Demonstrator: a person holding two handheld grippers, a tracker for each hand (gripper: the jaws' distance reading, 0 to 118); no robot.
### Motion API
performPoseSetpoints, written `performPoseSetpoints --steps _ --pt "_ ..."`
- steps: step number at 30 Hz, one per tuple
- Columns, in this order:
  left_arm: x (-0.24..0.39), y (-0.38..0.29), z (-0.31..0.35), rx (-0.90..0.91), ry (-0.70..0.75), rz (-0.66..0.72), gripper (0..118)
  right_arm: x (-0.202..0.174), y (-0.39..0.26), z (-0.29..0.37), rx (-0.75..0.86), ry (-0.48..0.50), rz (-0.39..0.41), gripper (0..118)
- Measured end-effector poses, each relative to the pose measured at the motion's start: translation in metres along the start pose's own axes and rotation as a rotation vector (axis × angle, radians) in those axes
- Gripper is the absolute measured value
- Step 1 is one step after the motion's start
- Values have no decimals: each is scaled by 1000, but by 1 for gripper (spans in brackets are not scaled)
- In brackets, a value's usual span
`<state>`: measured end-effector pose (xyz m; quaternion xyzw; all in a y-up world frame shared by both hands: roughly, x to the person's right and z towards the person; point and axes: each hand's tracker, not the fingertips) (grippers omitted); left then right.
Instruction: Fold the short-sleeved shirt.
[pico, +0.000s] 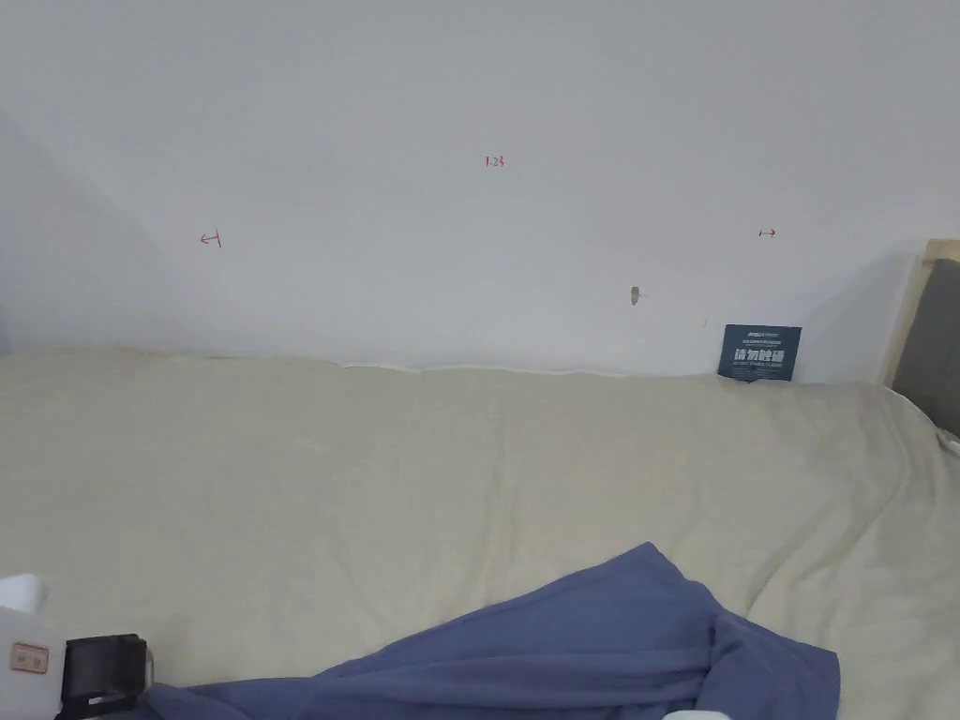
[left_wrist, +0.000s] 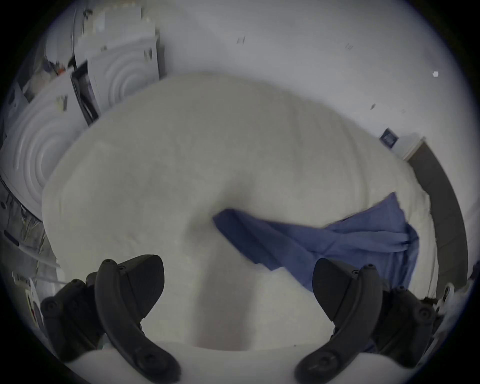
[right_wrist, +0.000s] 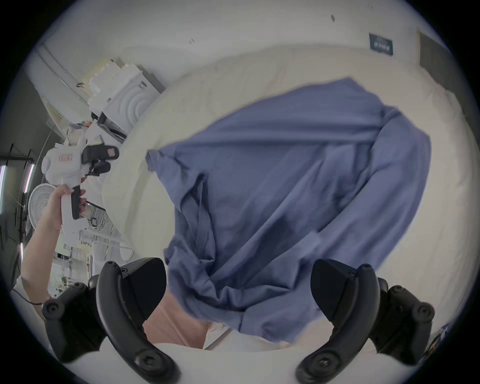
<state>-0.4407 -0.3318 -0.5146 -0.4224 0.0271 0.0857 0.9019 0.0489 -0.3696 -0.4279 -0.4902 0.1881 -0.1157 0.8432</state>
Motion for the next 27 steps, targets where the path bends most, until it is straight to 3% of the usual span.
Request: performPoseSetpoints --steps 7,8,9,10,11,12,13,14,16,19,23,27 --pt "21 -65 137 440 -201 71 115 -17 -40 108 469 16 55 110" --pt "26 -75 148 461 -205 69 113 -19 -47 117 522 21 53 106" --pt "32 -87 160 508 -206 72 106 -22 -56 127 587 25 46 94" --pt "37 -97 170 544 -206 73 91 -21 -64 133 651 22 26 71" --pt "41 -105 175 564 -206 64 56 -24 -70 138 685 19 17 27" --pt "45 -111 180 578 -193 44 25 -27 -77 143 725 -18 -1 1" --pt "49 -117 183 587 -168 25 7 -30 -84 146 744 -58 -14 1" --pt "51 -122 184 594 -149 10 6 -28 -86 147 760 -84 -28 1" --pt "50 -134 186 634 -177 8 3 -25 -96 153 814 -43 -27 1" --pt "49 -151 193 687 -63 8 0 -24 -107 161 878 -144 -17 1" --pt "46 -162 197 669 -69 -4 0 -13 -113 166 903 -114 -79 1" --pt "52 -158 197 629 -55 -14 0 -9 -110 164 885 -131 -88 1"
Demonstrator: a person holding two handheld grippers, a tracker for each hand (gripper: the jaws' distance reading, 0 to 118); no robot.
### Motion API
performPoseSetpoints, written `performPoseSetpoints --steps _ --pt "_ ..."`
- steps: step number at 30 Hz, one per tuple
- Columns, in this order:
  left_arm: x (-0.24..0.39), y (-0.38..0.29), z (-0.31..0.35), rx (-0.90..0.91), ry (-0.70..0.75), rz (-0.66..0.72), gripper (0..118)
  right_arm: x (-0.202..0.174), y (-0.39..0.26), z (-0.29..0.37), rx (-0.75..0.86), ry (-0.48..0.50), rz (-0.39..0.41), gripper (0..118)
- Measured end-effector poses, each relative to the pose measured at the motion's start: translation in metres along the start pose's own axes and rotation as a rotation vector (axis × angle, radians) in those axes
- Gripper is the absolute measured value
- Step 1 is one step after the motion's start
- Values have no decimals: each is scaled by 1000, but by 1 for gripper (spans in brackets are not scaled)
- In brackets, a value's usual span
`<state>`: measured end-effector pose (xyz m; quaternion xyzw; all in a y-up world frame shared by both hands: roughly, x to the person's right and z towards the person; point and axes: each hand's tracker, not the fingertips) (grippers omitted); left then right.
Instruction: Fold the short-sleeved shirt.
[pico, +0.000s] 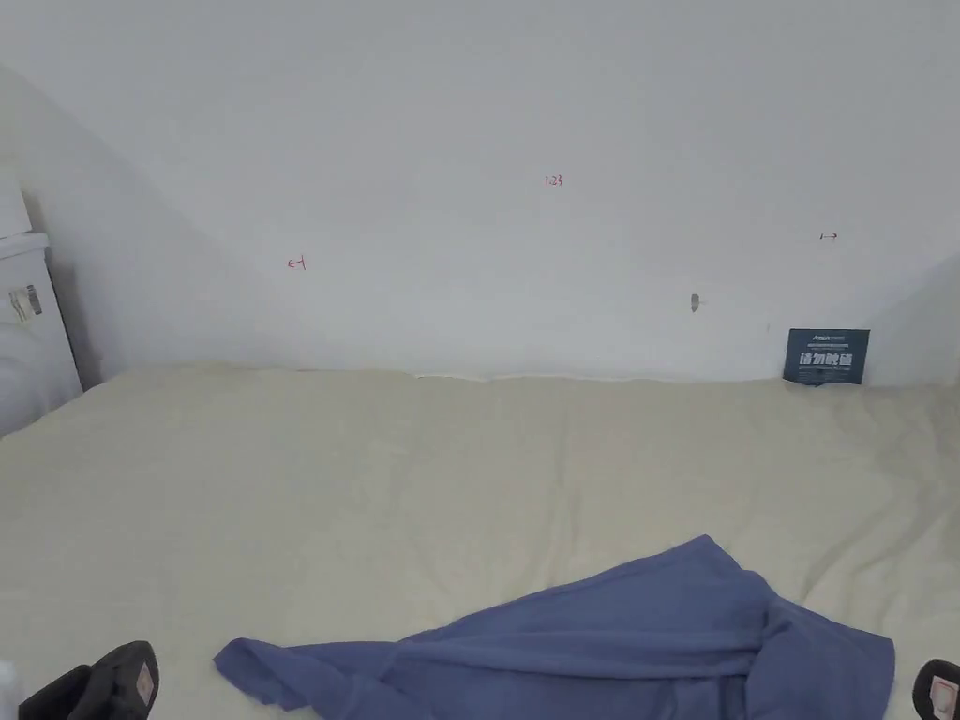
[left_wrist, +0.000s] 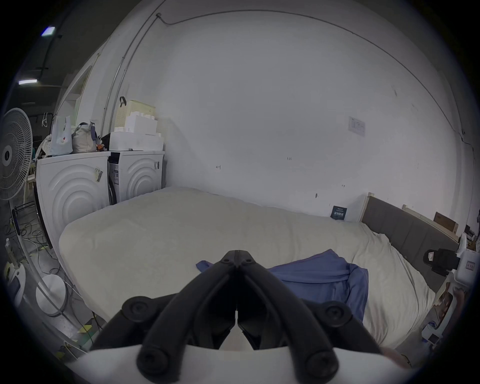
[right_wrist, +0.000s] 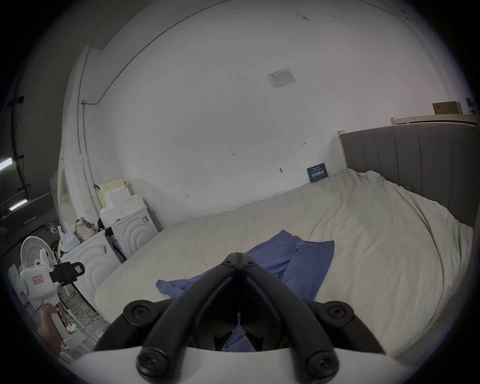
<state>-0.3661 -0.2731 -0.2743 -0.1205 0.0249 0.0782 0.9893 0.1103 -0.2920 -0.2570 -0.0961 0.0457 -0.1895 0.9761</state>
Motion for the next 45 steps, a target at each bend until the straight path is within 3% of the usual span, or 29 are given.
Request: performPoseSetpoints --steps 2,4,8,14,15,16,17,18,19,20,25,29,31,32,34,36,39,45 --pt "4 10 -10 -59 9 22 0 -1 0 -1 -8 7 7 1" --pt "8 26 -36 -165 -79 84 0 -5 2 -5 -17 30 11 1" --pt "12 31 -130 -435 -163 229 0 -10 5 -12 -40 72 37 1" --pt "29 -22 -273 -815 -26 218 1 -4 -10 -30 -112 104 116 1" --pt "29 -33 -291 -836 -6 232 8 -2 -15 -35 -130 106 132 1" --pt "29 -40 -302 -872 17 225 24 0 -18 -40 -153 109 148 1" --pt "29 -46 -313 -885 38 237 64 2 -20 -45 -175 112 162 1" --pt "28 -51 -320 -897 47 249 93 5 -21 -51 -192 114 172 1" --pt "26 -56 -325 -895 73 306 112 9 -24 -55 -197 109 174 1" --pt "23 -59 -329 -902 86 337 115 13 -25 -58 -201 103 172 1" --pt "20 -82 -355 -1014 224 325 115 28 -29 -68 -216 72 101 1" --pt "17 -94 -370 -1022 167 410 113 37 -36 -74 -242 53 70 1" --pt "18 -90 -364 -999 190 369 108 38 -39 -76 -259 42 70 1" --pt "17 -86 -363 -957 203 350 85 39 -41 -78 -266 39 70 1" --pt "13 -77 -351 -880 240 312 3 41 -44 -83 -277 38 67 1" --pt "12 -73 -339 -859 149 394 3 42 -49 -87 -283 36 63 1" --pt "13 -77 -337 -970 102 318 3 39 -48 -98 -288 35 58 1" --pt "-5 -69 -332 -829 61 299 3 43 15 -152 -199 66 90 1"
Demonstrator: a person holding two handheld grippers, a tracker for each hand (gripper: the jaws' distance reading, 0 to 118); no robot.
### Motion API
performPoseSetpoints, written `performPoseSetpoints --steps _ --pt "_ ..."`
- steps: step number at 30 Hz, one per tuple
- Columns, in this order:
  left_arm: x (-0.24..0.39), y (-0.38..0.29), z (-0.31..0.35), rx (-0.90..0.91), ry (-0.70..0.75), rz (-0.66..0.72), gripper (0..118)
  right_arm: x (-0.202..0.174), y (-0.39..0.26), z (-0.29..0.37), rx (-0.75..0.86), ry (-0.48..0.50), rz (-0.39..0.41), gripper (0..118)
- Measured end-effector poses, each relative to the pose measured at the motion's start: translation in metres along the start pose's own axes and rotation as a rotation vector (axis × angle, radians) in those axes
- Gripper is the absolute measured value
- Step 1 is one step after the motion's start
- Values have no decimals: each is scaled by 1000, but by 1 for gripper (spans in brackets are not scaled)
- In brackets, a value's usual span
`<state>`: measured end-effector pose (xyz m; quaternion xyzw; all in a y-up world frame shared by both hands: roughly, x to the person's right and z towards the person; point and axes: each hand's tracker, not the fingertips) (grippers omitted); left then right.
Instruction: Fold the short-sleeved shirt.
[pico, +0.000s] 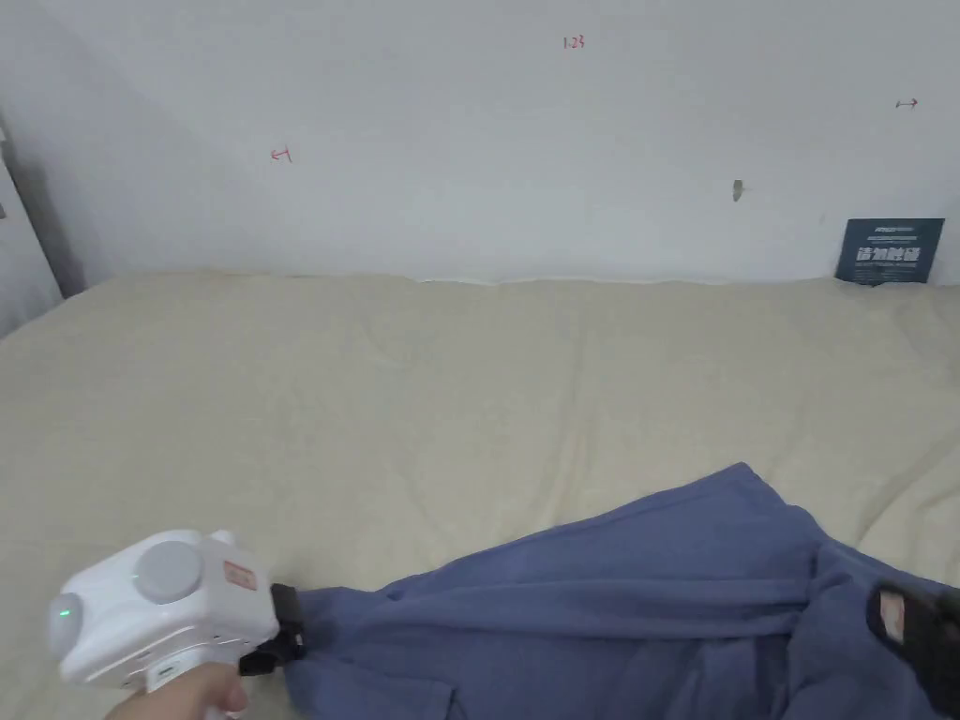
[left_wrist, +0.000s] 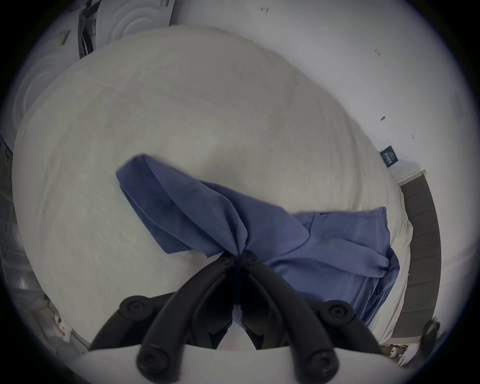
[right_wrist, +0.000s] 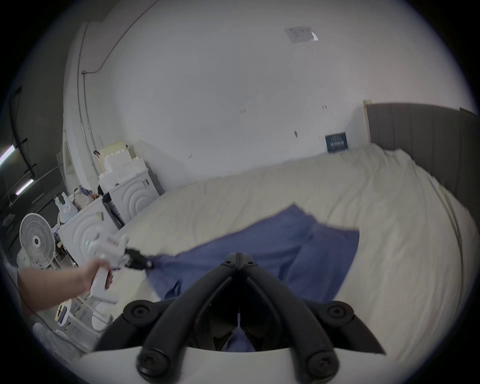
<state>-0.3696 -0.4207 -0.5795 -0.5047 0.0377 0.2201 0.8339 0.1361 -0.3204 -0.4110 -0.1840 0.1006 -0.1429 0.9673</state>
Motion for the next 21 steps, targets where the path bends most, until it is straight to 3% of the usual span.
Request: performPoseSetpoints --steps 2,4,8,9,12,13,16,18,21 --pt "2 0 5 29 8 -60 3 10 42 -31 22 -46 31 1" --pt "3 -6 7 59 16 -134 3 25 90 -82 -58 -54 47 1" --pt "10 -21 8 100 35 -258 3 49 147 -204 -410 -79 7 1" --pt "11 -24 7 101 34 -283 3 52 154 -235 -507 -111 47 1" --pt "10 -39 12 139 -2 -266 3 51 148 -300 -558 -226 172 2" --pt "9 -40 12 156 -4 -256 3 52 146 -316 -568 -241 200 9" --pt "1 -42 9 152 -13 -222 3 70 123 -363 -745 -217 146 114" --pt "1 -46 6 150 -19 -217 3 85 112 -395 -769 -176 100 106" --pt "2 -49 2 131 -9 -242 3 105 93 -429 -793 -265 115 105"
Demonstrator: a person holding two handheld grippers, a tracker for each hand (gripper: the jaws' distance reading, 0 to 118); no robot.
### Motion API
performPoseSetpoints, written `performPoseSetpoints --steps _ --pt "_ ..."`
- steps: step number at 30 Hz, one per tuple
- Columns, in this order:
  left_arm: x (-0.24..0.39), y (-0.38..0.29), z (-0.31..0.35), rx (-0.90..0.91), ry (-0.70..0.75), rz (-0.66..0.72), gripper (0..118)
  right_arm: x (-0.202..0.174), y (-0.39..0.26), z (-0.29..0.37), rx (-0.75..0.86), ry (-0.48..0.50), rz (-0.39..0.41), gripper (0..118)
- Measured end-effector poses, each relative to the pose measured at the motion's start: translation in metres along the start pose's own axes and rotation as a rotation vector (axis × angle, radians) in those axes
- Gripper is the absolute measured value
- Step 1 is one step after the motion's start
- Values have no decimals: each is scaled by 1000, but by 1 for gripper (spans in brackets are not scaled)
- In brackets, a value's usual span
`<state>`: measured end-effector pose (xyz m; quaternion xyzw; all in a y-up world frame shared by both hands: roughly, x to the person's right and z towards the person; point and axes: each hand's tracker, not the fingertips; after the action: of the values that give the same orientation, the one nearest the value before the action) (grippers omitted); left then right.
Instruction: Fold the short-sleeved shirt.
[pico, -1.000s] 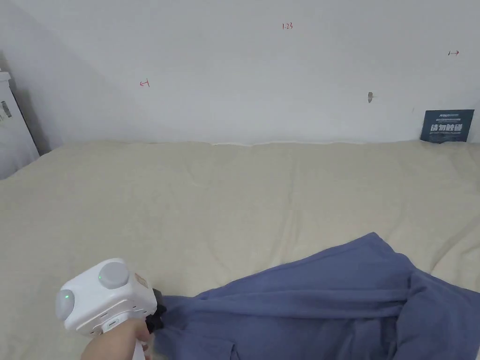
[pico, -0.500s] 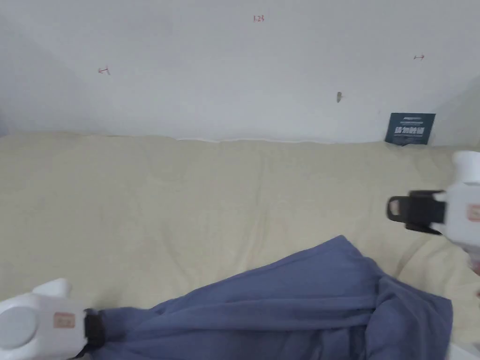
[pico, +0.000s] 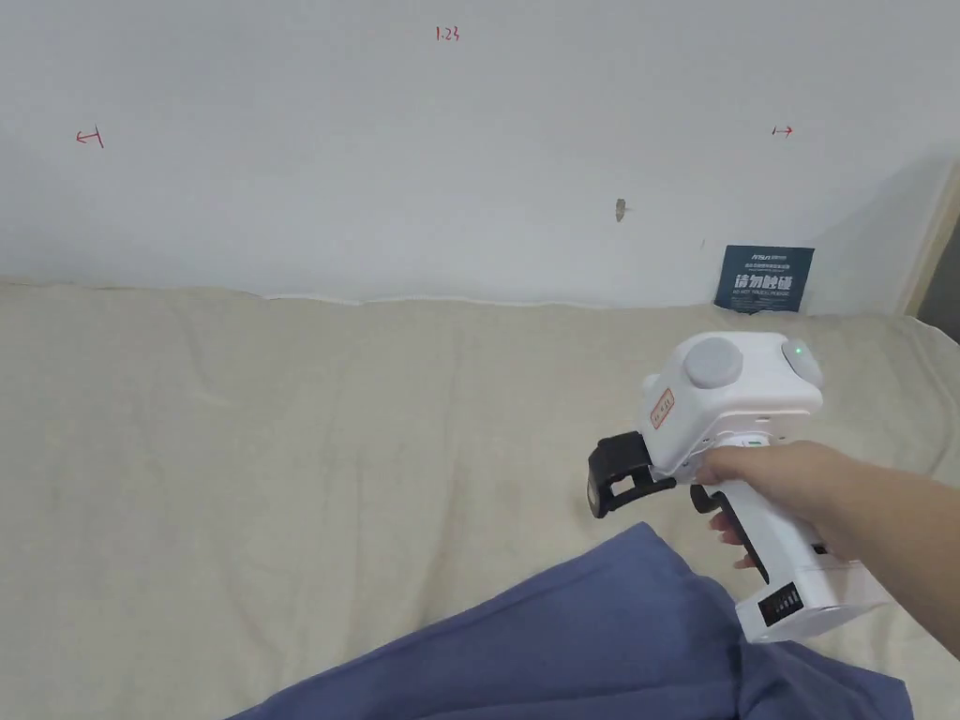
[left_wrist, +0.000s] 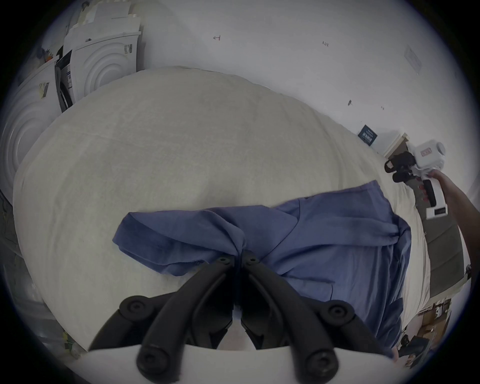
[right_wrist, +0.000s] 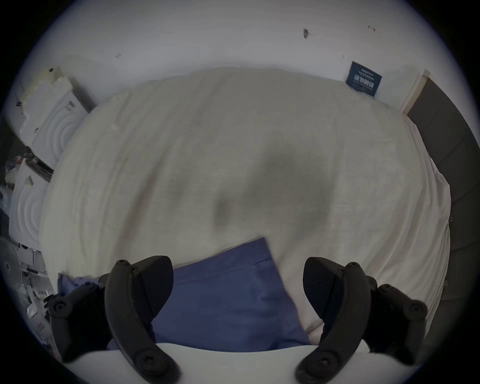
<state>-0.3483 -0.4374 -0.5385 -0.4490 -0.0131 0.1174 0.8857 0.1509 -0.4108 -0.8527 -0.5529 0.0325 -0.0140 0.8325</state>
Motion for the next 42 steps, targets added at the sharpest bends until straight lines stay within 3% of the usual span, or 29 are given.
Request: performPoseSetpoints --steps 3,10,13,16,17,21,25,27,30,32,42 --pt "-3 0 -1 -10 -10 3 3 13 -9 -3 -19 -39 16 105" --pt "-8 0 -8 -7 -24 41 3 12 -25 -31 -28 -22 -4 104" --pt "-10 -1 -14 -22 -34 69 3 0 -29 -29 -37 -80 102 98" --pt "-8 -4 -16 -25 -29 63 3 -5 -36 -18 -20 -52 87 67" --pt "-6 -4 -16 -23 -26 55 3 -9 -33 -17 -22 -57 87 49" --pt "-3 -5 -14 -16 -16 29 3 -21 -43 -5 1 -104 171 5" --pt "-6 -1 -11 -17 -35 56 3 -24 -54 24 90 -70 195 5" --pt "-8 5 -5 -6 -77 106 3 -17 -62 52 167 -21 158 5" --pt "-8 21 17 40 -137 149 3 2 -78 107 306 169 38 5" --pt "-4 38 36 78 -171 141 3 14 -90 144 341 253 3 5" --pt "55 136 197 265 -326 -4 3 39 -161 368 551 242 -68 5"
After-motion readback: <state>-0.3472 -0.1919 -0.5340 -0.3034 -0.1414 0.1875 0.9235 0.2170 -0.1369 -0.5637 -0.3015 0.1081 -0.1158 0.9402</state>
